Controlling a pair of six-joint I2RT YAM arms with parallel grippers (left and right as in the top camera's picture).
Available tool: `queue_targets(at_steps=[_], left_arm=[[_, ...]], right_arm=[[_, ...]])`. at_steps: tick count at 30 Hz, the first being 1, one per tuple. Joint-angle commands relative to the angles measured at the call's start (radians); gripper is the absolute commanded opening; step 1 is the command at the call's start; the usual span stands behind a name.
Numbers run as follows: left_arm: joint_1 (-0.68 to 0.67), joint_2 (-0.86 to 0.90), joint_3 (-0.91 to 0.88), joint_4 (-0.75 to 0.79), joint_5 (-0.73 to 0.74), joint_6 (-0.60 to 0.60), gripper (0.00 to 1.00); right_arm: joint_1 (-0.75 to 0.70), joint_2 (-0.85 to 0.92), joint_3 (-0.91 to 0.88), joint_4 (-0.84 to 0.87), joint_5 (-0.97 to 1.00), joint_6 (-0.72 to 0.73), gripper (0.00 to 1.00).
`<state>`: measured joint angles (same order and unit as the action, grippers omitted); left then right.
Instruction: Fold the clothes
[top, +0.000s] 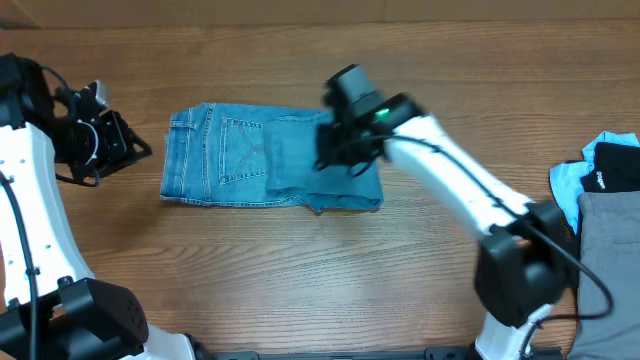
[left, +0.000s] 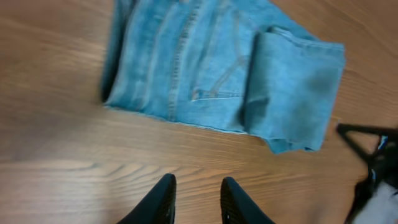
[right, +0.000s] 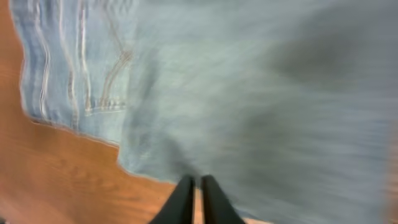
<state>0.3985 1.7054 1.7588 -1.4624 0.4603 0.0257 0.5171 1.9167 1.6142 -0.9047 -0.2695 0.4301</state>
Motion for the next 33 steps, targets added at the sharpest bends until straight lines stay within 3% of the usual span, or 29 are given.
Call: queue_targets(at_steps=[1, 3, 4, 8, 14, 18, 26, 33], left_arm=[[-0.087, -0.019, 0.025, 0.022, 0.117, 0.068, 0.17], [-0.145, -0.019, 0.018, 0.04, 0.141, 0.076, 0.05], [-0.182, -0.019, 0.008, 0.055, 0.158, 0.08, 0.04], [-0.335, -0.017, -0.07, 0.14, 0.195, 0.073, 0.04], [-0.552, 0.0, -0.306, 0.486, 0.187, -0.053, 0.05], [-0.638, 0.056, -0.426, 0.612, 0.11, -0.097, 0.04], [-0.649, 0.241, -0.465, 0.622, -0.159, -0.186, 0.04], [-0.547, 0.301, -0.464, 0.55, -0.352, -0.231, 0.04]], right_arm=[[-0.079, -0.047, 0.001, -0.026, 0.041, -0.035, 0.04], [-0.107, -0.04, -0.031, -0.027, 0.036, -0.034, 0.04], [-0.116, -0.035, -0.057, -0.022, 0.023, -0.034, 0.04], [-0.124, -0.001, -0.176, 0.031, -0.088, -0.035, 0.04], [-0.125, 0.075, -0.34, 0.18, -0.23, 0.047, 0.04], [-0.125, 0.096, -0.376, 0.205, -0.249, 0.08, 0.04], [-0.126, 0.096, -0.377, 0.201, -0.248, 0.079, 0.04], [-0.126, 0.096, -0.377, 0.189, -0.248, 0.079, 0.04]])
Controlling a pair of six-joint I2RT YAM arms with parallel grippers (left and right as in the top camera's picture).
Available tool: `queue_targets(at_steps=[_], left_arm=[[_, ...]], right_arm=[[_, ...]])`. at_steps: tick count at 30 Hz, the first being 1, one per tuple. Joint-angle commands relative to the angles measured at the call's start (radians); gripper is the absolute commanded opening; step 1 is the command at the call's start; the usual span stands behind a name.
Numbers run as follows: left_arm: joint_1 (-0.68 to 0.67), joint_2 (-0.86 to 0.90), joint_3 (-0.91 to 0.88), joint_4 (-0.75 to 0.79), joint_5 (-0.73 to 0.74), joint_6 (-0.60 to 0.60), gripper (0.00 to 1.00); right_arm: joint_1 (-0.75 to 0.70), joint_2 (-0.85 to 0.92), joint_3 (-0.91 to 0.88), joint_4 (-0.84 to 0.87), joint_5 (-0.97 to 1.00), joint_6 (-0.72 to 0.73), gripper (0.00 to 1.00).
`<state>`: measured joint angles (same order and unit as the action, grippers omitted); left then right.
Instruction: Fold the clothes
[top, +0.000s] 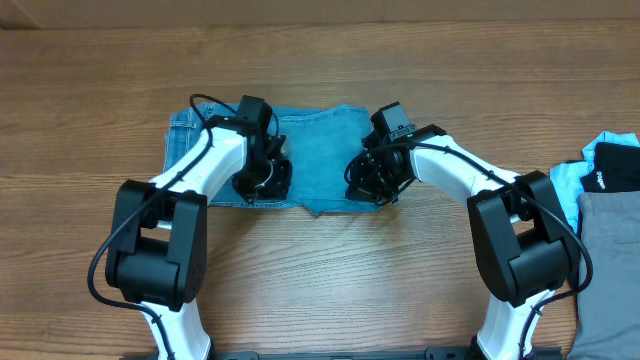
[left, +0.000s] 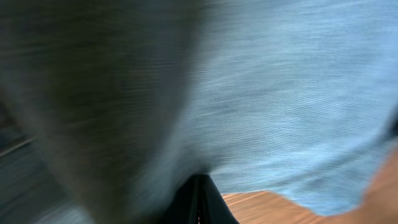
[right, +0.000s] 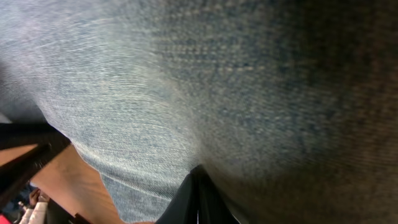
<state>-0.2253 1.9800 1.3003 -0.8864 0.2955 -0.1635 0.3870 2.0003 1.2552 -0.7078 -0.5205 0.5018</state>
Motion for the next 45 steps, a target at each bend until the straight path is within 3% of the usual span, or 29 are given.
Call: queue_targets(at_steps=[1, 9, 16, 20, 27, 31, 34, 39, 45], left_arm=[[0.105, 0.023, 0.0, -0.051, -0.19, -0.042, 0.04], [0.316, -0.106, 0.162, -0.252, -0.002, 0.117, 0.04], [0.527, -0.161, 0.2, -0.258, 0.014, 0.145, 0.61], [0.594, -0.092, 0.155, -0.238, 0.112, 0.211, 0.79], [0.639, 0.103, 0.135, -0.176, 0.248, 0.277, 0.83], [0.631, 0.174, 0.135, -0.129, 0.248, 0.284, 0.84], [0.628, 0.218, 0.135, -0.108, 0.248, 0.291, 0.78], [0.649, 0.209, 0.161, -0.152, 0.248, 0.303, 0.69], [0.743, 0.164, 0.286, -0.236, 0.222, 0.31, 0.74]], right_arm=[[0.004, 0.012, -0.018, -0.008, 0.003, 0.007, 0.04], [0.004, 0.012, -0.018, -0.023, 0.003, 0.007, 0.05], [0.004, 0.012, -0.018, -0.03, 0.003, 0.007, 0.07], [0.004, 0.012, -0.017, -0.032, 0.003, 0.007, 0.11], [0.004, 0.012, -0.017, -0.057, 0.003, -0.005, 0.11], [0.004, 0.012, -0.017, -0.057, 0.003, -0.004, 0.12], [0.004, 0.012, -0.017, -0.059, 0.003, -0.004, 0.12], [0.004, 0.012, -0.017, -0.071, 0.003, -0.005, 0.12], [0.004, 0.012, -0.017, -0.073, 0.003, -0.005, 0.12]])
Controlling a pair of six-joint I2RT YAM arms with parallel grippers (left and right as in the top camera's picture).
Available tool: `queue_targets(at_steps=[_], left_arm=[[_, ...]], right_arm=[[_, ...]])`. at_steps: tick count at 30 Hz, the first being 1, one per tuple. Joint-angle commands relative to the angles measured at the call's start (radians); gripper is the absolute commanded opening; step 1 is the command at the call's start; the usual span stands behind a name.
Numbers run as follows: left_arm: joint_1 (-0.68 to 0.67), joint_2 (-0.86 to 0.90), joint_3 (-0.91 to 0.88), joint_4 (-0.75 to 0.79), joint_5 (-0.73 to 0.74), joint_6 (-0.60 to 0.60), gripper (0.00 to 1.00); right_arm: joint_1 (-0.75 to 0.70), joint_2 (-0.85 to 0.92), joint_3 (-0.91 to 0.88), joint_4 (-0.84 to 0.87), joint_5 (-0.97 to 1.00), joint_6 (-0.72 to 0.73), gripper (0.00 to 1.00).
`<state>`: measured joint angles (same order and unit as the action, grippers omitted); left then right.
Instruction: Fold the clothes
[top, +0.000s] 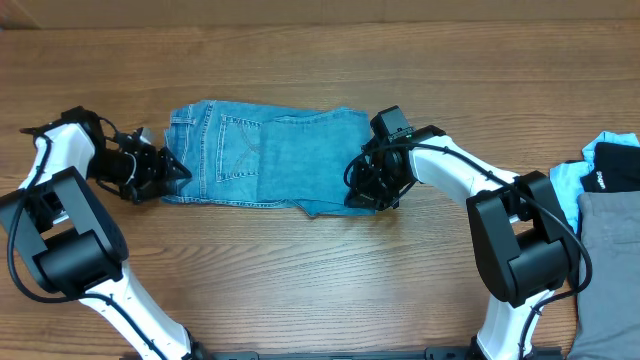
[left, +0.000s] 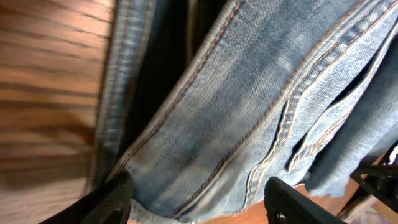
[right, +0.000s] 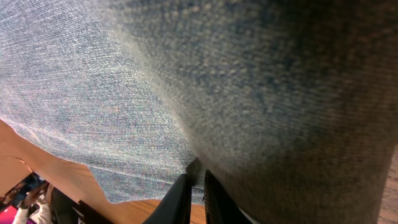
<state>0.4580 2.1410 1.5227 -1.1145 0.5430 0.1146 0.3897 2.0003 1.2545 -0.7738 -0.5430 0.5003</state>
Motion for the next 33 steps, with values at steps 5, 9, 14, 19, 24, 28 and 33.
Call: queue_targets(at_steps=[5, 9, 14, 19, 24, 28, 33], left_arm=[[0.092, 0.005, 0.076, 0.056, -0.014, 0.067, 0.91], [0.069, 0.031, 0.06, 0.099, 0.042, 0.13, 0.93], [0.024, 0.065, 0.058, 0.113, 0.09, 0.208, 0.95], [-0.008, 0.114, 0.056, 0.122, 0.053, 0.207, 0.94], [-0.014, 0.194, 0.056, 0.135, 0.035, 0.172, 0.87], [-0.018, 0.23, 0.056, 0.137, 0.101, 0.174, 0.7], [-0.021, 0.232, 0.057, 0.135, 0.137, 0.174, 0.44]], right_arm=[[0.002, 0.012, -0.016, -0.006, 0.026, -0.003, 0.12], [0.002, 0.012, -0.016, -0.006, 0.026, -0.003, 0.13], [0.002, 0.012, -0.016, -0.006, 0.026, -0.003, 0.13], [0.002, 0.012, -0.016, -0.008, 0.025, -0.003, 0.13], [0.002, 0.012, -0.016, -0.022, 0.026, -0.003, 0.13], [0.002, 0.012, -0.016, -0.021, 0.026, -0.003, 0.13], [0.002, 0.012, -0.016, -0.022, 0.026, -0.003, 0.13]])
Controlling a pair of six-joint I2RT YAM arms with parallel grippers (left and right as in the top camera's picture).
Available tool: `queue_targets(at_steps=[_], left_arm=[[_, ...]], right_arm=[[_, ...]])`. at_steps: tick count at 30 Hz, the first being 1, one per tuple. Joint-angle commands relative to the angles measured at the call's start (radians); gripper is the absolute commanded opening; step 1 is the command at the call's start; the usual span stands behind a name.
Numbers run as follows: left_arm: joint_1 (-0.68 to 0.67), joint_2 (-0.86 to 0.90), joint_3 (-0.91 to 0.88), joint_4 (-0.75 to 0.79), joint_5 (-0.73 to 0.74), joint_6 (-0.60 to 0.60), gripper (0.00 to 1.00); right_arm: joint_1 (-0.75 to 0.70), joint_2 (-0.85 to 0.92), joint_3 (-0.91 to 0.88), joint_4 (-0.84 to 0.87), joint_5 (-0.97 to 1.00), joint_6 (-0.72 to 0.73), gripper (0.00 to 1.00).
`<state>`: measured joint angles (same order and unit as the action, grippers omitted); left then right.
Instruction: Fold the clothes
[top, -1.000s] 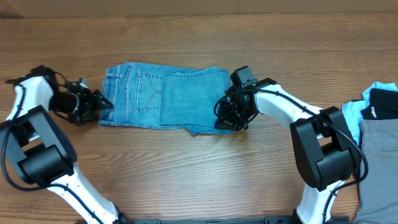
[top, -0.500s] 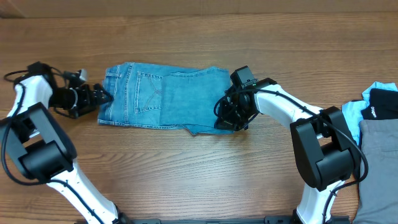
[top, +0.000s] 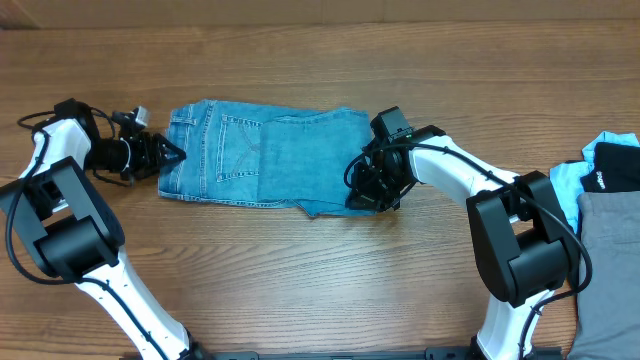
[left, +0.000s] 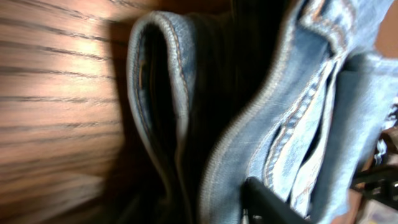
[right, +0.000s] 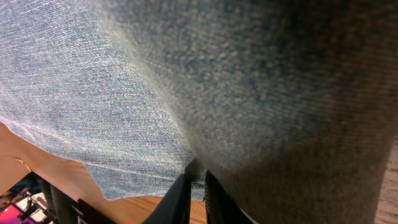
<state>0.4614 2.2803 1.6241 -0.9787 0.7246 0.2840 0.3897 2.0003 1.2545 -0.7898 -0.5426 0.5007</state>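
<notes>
Blue jeans (top: 270, 155) lie folded into a strip across the middle of the table, waistband to the left. My left gripper (top: 172, 156) is at the waistband's left edge. The left wrist view shows the waistband (left: 155, 74) up close, with one finger (left: 264, 196) spread well to the right of it and the other lost in shadow. My right gripper (top: 366, 192) sits on the right end of the jeans. In the right wrist view its fingers (right: 196, 180) are nearly together, pinching the denim (right: 155, 93).
A pile of other clothes (top: 605, 200), light blue, black and grey, lies at the table's right edge. Bare wooden table (top: 300, 290) surrounds the jeans.
My left gripper has shifted a little farther back along the waistband edge and its fingers stand closer together around the denim. The right gripper and the jeans look unchanged.
At first my left gripper hung open well left of the jeans while the right was over their right part. Then both were shut on the jeans, the left at the middle. Later the left was open at the waistband, where it still is; the right has stayed put.
</notes>
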Motion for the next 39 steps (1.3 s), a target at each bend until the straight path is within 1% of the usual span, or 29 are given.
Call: queue_targets(at_steps=[1, 2, 3, 4, 5, 7, 10, 12, 15, 18, 19, 22, 25, 28, 30, 33, 39], left_arm=[[-0.024, 0.093, -0.045, -0.004, -0.026, 0.005, 0.43], [-0.024, 0.093, -0.044, -0.009, -0.012, 0.005, 0.39], [-0.024, 0.093, -0.043, -0.014, 0.0, 0.005, 0.3], [-0.024, 0.093, -0.039, -0.026, 0.01, 0.005, 0.24], [-0.023, 0.092, -0.026, -0.056, 0.018, 0.006, 0.13], [-0.018, 0.09, 0.003, -0.111, 0.011, 0.009, 0.04], [-0.004, 0.074, 0.072, -0.219, -0.009, 0.01, 0.04], [0.005, 0.056, 0.131, -0.292, -0.019, 0.008, 0.04], [0.012, 0.008, 0.233, -0.402, -0.039, 0.007, 0.04], [0.011, -0.06, 0.329, -0.483, -0.132, -0.012, 0.04], [0.005, -0.113, 0.406, -0.537, -0.198, -0.038, 0.04], [-0.013, -0.183, 0.523, -0.606, -0.246, -0.049, 0.04], [-0.058, -0.245, 0.599, -0.651, -0.273, -0.054, 0.04], [-0.137, -0.29, 0.605, -0.655, -0.323, -0.068, 0.04], [-0.207, -0.292, 0.602, -0.655, -0.385, -0.11, 0.04], [-0.305, -0.273, 0.576, -0.643, -0.447, -0.144, 0.04], [-0.476, -0.196, 0.493, -0.59, -0.594, -0.253, 0.06]], right_arm=[[0.002, 0.012, -0.016, -0.006, 0.025, -0.003, 0.13], [0.002, 0.012, -0.016, -0.006, 0.025, -0.003, 0.13], [0.002, 0.012, -0.016, -0.008, 0.025, -0.003, 0.13], [0.002, 0.012, -0.016, -0.009, 0.025, -0.003, 0.13], [0.002, 0.012, -0.016, -0.013, 0.025, -0.003, 0.13], [0.002, 0.012, -0.016, -0.021, 0.026, -0.003, 0.13], [0.002, 0.01, -0.016, -0.044, 0.052, -0.003, 0.12], [-0.001, -0.003, -0.015, -0.072, 0.122, 0.003, 0.09], [-0.015, -0.049, -0.013, -0.113, 0.198, 0.024, 0.08], [-0.031, -0.121, -0.013, -0.122, 0.21, 0.019, 0.08], [-0.044, -0.172, -0.009, -0.123, 0.209, 0.019, 0.08], [-0.071, -0.234, 0.0, -0.124, 0.208, 0.02, 0.09], [-0.092, -0.261, 0.002, -0.125, 0.205, 0.02, 0.09], [-0.108, -0.26, 0.002, -0.124, 0.206, 0.02, 0.09], [-0.111, -0.259, 0.002, -0.117, 0.205, 0.02, 0.09], [-0.11, -0.259, 0.002, -0.107, 0.205, 0.02, 0.09], [-0.11, -0.259, 0.002, -0.112, 0.205, 0.019, 0.09]])
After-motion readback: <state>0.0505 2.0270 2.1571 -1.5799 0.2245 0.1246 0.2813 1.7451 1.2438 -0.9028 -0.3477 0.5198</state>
